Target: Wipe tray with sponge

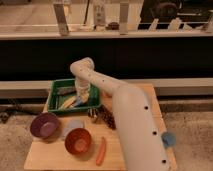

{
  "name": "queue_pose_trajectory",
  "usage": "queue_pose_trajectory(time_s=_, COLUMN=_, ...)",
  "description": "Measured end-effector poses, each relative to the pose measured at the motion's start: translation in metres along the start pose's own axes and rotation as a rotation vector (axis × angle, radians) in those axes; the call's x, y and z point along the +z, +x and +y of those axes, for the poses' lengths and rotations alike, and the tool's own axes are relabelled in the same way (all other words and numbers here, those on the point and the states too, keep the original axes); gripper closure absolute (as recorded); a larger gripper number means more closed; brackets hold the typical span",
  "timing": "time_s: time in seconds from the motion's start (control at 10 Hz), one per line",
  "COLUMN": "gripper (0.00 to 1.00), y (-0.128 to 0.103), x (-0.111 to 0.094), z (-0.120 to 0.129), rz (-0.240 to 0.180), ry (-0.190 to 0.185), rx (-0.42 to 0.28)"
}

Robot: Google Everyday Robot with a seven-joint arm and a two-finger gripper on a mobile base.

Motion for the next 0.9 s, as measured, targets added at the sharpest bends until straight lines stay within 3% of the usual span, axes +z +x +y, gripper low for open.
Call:
queue_pose_trajectory(time_s=0.2, gripper=0.99, y=0.026, x=-0.004, z=-0.003, rz=0.017, ry=0.005, rx=0.050)
queue_pose_trajectory(time_s=0.5, gripper=0.99, y=0.049, x=-0.001, z=-0.034, rz=0.016, ry=0.014, rx=0.095)
queue_pose_trajectory(time_s=0.7, gripper=0.99, y=0.050, x=0.005, z=-0.057, rz=0.012, ry=0.019, rx=0.103)
queue_pose_trajectory(time_s=0.9, gripper=0.99, y=0.037, x=0.009, z=-0.070, rz=0.001, ry=0.023, rx=0.097)
